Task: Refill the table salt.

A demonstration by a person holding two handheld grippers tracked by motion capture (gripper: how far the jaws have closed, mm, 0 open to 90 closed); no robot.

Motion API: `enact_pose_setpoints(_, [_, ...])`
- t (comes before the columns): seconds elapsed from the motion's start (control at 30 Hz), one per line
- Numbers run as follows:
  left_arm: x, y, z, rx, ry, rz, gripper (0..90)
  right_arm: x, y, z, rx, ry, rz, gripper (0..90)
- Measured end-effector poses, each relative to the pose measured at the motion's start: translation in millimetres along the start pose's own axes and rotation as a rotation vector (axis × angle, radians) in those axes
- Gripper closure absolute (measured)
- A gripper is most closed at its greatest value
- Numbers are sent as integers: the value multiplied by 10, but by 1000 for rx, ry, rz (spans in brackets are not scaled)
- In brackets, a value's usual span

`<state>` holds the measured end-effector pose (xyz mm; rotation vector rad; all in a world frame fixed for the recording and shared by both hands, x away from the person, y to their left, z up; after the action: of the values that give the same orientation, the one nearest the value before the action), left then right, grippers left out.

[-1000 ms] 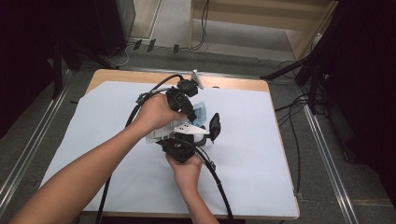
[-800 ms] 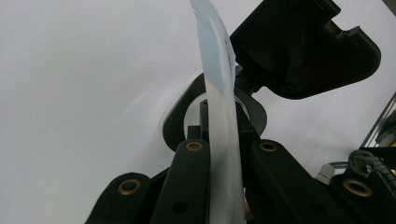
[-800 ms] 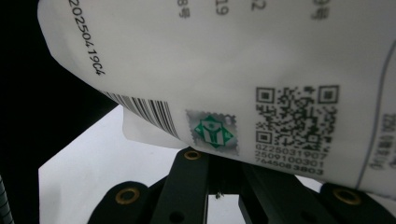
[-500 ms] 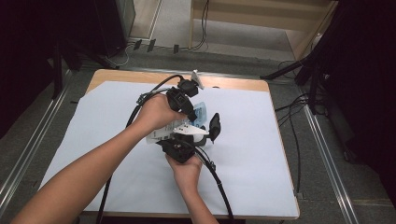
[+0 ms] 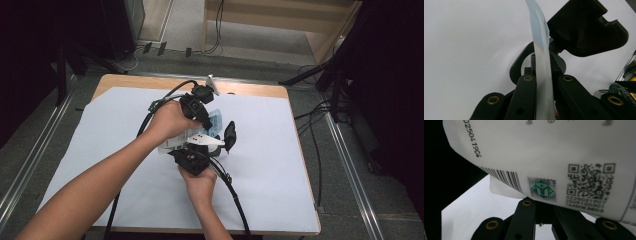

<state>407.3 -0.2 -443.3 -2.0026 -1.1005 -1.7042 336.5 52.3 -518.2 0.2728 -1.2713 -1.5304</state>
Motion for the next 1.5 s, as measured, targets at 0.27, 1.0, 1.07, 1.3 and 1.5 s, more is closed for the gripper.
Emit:
enact_pose_setpoints(0.27, [4,-28,-16,-9,0,-6,899,3,-12,13,29,-35,-21,900])
enact_pose_setpoints(1.0, [-43,-3,-12,28,-16,-5,898,42,-42,-17,50,-17,20,900])
enact_pose_setpoints(1.07, [-57,9,-10,33,-21,-6,898,52,-48,-34,48,-15,30,900])
enact_pose_setpoints(1.3, [-73,43,-4,32,-20,-2,898,68,-45,-62,42,-18,39,900])
enact_pose_setpoints(1.5, [-63,53,-30,23,-5,14,897,69,-30,-51,29,-5,25,900])
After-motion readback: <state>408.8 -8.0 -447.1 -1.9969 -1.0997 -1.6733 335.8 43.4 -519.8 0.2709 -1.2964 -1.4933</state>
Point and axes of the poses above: each handheld gripper's, and its own axes: x roughly backward along the jaws, y roughly out of its top, z roughly to its left, the point moved 9 cm from there along -x, roughly forward along the jaws, and after that the axes turned 6 degrees about z, right-handed, at the moved point
